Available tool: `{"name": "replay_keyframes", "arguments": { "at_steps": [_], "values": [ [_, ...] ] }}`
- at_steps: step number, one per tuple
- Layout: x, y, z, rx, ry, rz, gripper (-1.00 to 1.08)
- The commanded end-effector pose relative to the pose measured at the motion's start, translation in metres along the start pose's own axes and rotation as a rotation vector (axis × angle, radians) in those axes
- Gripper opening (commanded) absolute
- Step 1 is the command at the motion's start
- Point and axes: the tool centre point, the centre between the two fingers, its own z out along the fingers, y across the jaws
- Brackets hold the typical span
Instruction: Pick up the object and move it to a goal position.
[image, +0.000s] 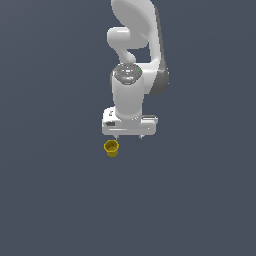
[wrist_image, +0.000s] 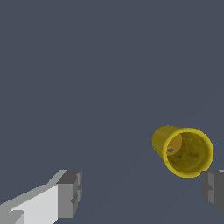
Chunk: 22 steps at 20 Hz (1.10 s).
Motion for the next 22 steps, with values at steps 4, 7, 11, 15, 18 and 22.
{"name": "replay_keyframes", "arguments": {
  "at_steps": [4,7,11,15,18,22],
  "values": [
    [0.001,-0.003,-0.004,0.002,0.004,-0.001,1.00],
    [0.005,-0.011,-0.014,0.009,0.013,-0.008,1.00],
    [0.007,-0.018,-0.021,0.013,0.018,-0.018,1.00],
    [0.006,-0.014,-0.017,0.012,0.017,-0.006,1.00],
    [0.006,-0.002,-0.007,0.010,0.017,0.028,1.00],
    [0.003,0.023,0.013,0.005,0.018,0.103,1.00]
  ]
}}
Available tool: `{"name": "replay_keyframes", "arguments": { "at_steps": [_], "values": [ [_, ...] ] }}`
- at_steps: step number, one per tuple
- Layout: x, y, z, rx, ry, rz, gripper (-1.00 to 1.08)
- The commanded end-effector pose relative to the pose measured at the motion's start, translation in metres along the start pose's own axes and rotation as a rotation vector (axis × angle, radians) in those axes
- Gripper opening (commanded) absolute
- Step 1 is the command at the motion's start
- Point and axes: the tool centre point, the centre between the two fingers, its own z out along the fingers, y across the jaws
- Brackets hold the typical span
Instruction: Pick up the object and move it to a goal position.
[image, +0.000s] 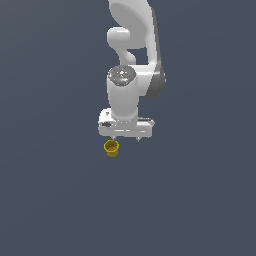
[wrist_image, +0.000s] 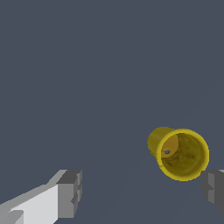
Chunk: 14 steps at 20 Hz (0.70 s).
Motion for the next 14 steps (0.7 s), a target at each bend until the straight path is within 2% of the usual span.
{"name": "replay_keyframes", "arguments": {
  "at_steps": [1,8,14],
  "values": [
    [-0.002,0.019,0.015,-0.005,0.000,0.054,1.00],
    [-0.009,0.064,0.048,-0.021,0.004,0.183,1.00],
    [-0.011,0.073,0.054,-0.025,0.003,0.205,1.00]
  ]
}}
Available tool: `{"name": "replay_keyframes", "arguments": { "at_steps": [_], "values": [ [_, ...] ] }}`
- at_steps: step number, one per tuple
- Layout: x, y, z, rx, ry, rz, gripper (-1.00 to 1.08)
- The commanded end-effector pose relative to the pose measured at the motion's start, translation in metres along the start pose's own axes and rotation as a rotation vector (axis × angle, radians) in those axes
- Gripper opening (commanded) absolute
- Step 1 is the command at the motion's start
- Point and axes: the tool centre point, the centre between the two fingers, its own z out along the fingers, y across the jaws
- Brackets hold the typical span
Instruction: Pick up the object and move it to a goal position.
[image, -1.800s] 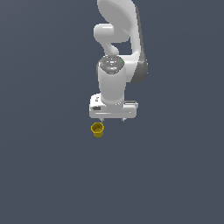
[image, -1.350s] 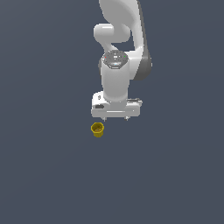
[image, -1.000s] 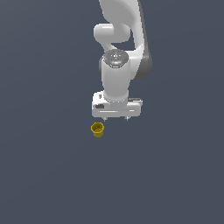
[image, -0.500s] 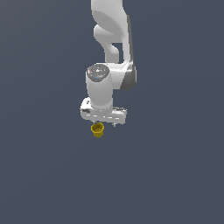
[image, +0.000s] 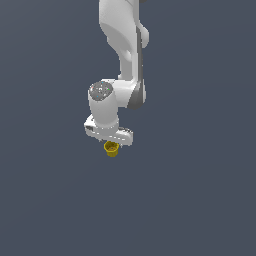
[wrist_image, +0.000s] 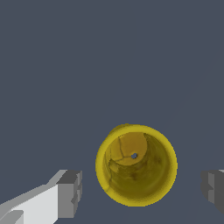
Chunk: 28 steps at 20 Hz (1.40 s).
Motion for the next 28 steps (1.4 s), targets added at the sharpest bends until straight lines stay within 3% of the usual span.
{"name": "replay_keyframes", "arguments": {
  "at_steps": [1,17,18,28],
  "values": [
    [0.000,-0.001,0.000,0.000,0.001,-0.001,1.00],
    [0.000,0.001,0.051,0.000,0.002,0.004,1.00],
    [0.000,0.001,0.051,0.000,0.002,0.004,-1.00],
    [0.000,0.001,0.050,0.000,0.003,0.004,-1.00]
  ]
}}
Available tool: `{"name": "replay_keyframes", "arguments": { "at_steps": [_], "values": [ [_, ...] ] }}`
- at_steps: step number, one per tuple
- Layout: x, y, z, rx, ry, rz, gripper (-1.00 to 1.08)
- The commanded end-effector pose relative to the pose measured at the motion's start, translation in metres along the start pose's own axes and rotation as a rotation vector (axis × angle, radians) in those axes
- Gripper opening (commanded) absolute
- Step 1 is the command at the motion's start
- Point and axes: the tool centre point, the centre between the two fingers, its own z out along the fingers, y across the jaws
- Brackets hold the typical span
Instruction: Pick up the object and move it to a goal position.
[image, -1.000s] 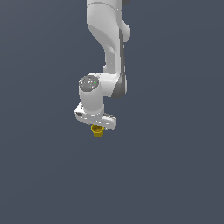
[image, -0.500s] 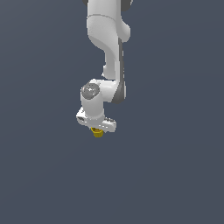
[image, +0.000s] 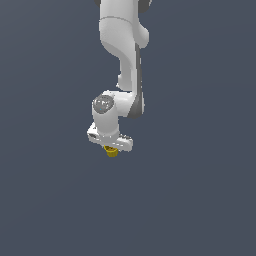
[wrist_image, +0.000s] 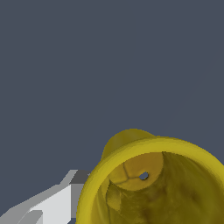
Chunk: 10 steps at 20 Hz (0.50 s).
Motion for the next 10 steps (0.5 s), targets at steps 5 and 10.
{"name": "replay_keyframes", "arguments": {
  "at_steps": [5,10],
  "values": [
    [0.005,0.001,-0.001,0.000,0.000,0.000,-1.00],
    [0.018,0.005,-0.003,0.000,0.000,0.000,-1.00]
  ]
}}
